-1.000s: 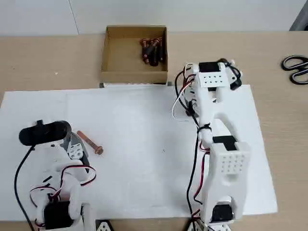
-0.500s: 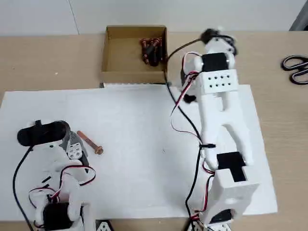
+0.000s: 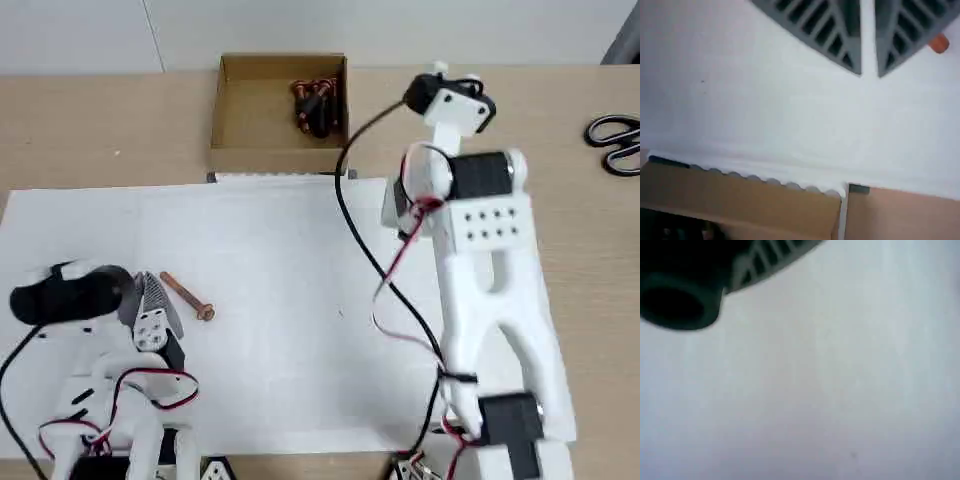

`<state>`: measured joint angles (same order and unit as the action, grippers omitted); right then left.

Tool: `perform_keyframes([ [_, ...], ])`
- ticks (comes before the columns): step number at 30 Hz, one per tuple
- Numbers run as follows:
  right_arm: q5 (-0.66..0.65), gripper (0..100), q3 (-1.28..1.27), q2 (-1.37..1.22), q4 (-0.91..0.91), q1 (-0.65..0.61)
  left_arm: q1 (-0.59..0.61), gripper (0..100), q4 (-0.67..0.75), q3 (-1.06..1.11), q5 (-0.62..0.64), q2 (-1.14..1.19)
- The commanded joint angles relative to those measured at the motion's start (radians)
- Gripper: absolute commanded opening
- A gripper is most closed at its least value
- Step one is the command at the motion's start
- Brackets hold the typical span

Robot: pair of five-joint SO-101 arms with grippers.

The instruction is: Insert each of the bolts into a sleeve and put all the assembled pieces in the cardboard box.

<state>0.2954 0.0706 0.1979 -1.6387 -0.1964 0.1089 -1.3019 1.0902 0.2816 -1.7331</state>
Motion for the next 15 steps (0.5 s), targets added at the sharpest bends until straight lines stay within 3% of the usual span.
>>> perform_keyframes([
  [1,-0.083,0.3,-0.137,0.111,0.062,0.008,-0.008,1,0.026,-0.087,0.046,0.135],
  [8,-0.092,0.3,-0.417,0.278,0.173,0.01,-0.068,1,0.008,-0.343,0.164,0.488],
  [15,-0.094,0.3,-0.621,0.437,0.222,0.016,-0.071,1,-0.107,-0.536,0.227,0.73],
])
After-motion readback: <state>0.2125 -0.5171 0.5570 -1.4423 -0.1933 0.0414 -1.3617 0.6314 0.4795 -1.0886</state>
